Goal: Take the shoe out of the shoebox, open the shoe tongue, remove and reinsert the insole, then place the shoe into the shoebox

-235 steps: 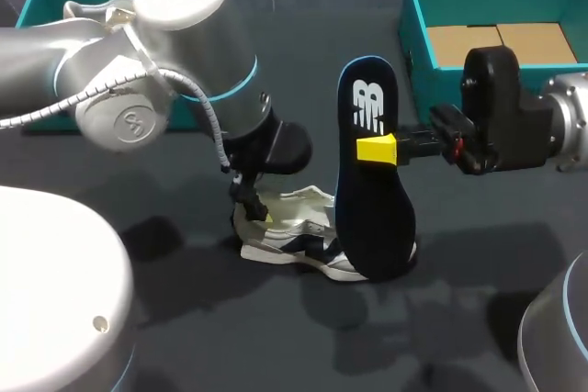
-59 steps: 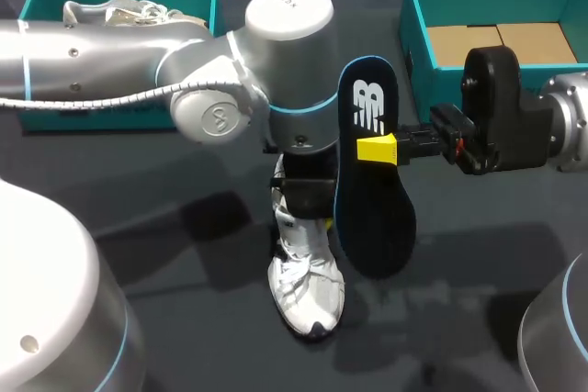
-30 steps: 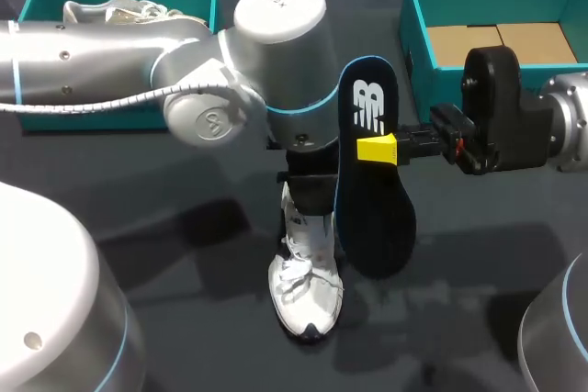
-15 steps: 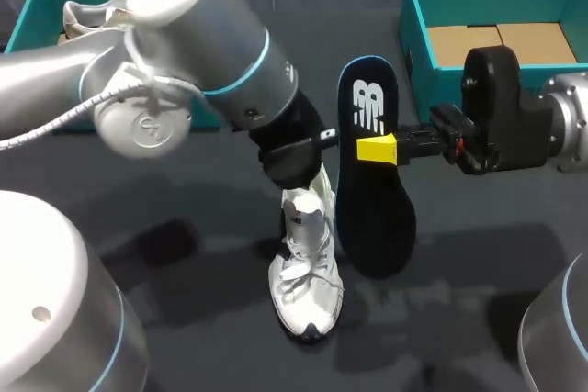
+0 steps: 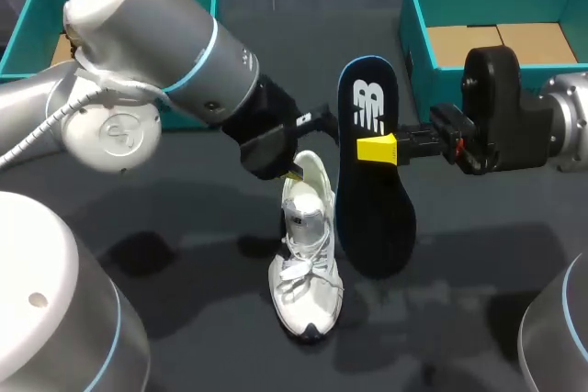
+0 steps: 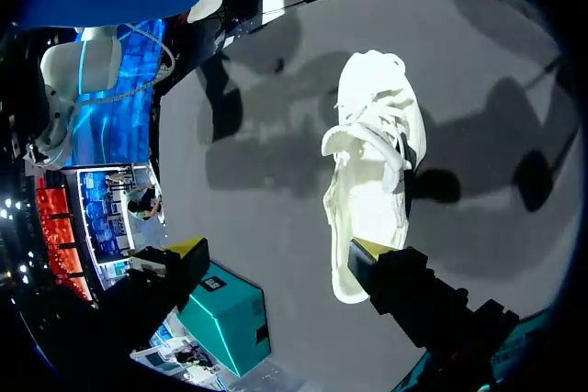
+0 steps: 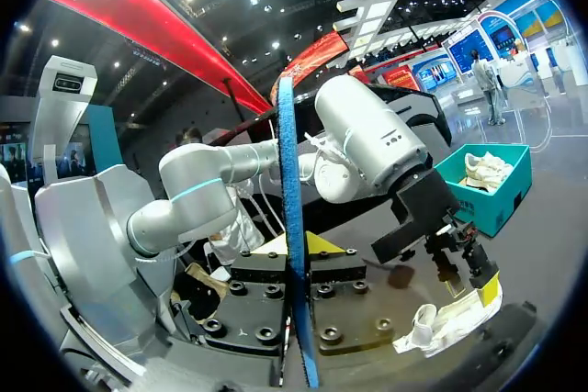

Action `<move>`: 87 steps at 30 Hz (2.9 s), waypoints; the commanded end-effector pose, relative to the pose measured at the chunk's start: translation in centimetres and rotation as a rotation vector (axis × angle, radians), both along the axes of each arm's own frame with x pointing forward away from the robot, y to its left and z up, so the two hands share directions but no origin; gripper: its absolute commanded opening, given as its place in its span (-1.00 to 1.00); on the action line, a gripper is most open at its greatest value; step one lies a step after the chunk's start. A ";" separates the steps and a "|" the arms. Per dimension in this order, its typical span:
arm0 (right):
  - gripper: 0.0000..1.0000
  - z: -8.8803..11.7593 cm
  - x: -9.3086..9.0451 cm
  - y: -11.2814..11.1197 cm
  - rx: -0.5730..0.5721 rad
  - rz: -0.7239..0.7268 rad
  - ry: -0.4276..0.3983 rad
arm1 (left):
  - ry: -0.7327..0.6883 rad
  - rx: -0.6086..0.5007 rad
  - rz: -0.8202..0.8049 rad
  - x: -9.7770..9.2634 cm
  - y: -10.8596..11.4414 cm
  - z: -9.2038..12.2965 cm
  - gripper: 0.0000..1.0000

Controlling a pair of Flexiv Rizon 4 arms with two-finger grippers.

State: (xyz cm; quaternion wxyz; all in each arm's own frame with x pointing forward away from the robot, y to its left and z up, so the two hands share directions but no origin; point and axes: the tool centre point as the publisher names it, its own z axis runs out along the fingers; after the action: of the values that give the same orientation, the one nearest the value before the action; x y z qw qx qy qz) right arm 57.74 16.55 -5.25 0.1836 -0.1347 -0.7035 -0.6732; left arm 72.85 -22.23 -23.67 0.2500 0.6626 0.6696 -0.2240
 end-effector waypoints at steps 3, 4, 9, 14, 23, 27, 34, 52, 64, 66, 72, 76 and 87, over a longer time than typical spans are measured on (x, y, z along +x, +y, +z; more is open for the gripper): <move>-1.00 -0.1 0.0 0.2 0.001 -0.001 0.000 | -0.024 -0.267 -0.080 0.6 1.0 3.2 1.00; -1.00 -0.1 0.0 0.2 0.001 -0.001 0.000 | -0.015 -0.300 -0.099 0.8 1.1 4.1 1.00; -1.00 -0.1 0.0 0.2 0.001 -0.001 0.000 | -0.015 -0.300 -0.099 0.8 1.1 4.1 1.00; -1.00 -0.1 0.0 0.2 0.001 -0.001 0.000 | -0.015 -0.300 -0.099 0.8 1.1 4.1 1.00; -1.00 -0.1 0.0 0.2 0.001 -0.001 0.000 | -0.050 -0.523 -0.060 1.6 1.3 7.4 1.00; -1.00 -0.1 0.0 0.2 0.001 -0.001 0.000 | -0.052 -0.599 -0.073 1.9 1.5 8.7 1.00; -1.00 -0.3 1.8 -0.4 0.011 0.028 0.085 | -0.062 -0.681 -0.054 2.1 2.4 10.0 1.00; -1.00 -1.9 7.4 -3.0 0.111 0.121 0.197 | -0.021 -0.749 -0.013 2.6 4.2 10.9 1.00; -1.00 -2.9 13.7 -4.5 0.121 0.100 0.502 | -0.021 -0.749 -0.013 2.6 4.2 10.9 1.00; -1.00 -2.9 13.7 -4.5 0.121 0.100 0.502 | -0.021 -0.749 -0.013 2.6 4.2 10.9 1.00; -1.00 -2.9 13.7 -4.5 0.121 0.100 0.502 | -0.034 -0.768 -0.008 2.2 3.8 11.0 1.00; -1.00 -3.6 15.2 -4.0 0.133 0.065 0.621 | -0.017 -0.782 0.003 2.0 3.1 11.0 1.00; -1.00 -4.7 17.0 -3.8 0.144 -0.006 0.676 | 0.016 -0.794 -0.037 1.7 2.5 11.6 1.00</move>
State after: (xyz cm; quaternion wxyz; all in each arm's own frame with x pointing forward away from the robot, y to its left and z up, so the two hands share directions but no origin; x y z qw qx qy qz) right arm 74.94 12.74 -9.95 0.4146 -0.3364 -0.5538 -0.6389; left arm 74.23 -19.58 -12.08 0.4787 0.5228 0.5219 -0.4745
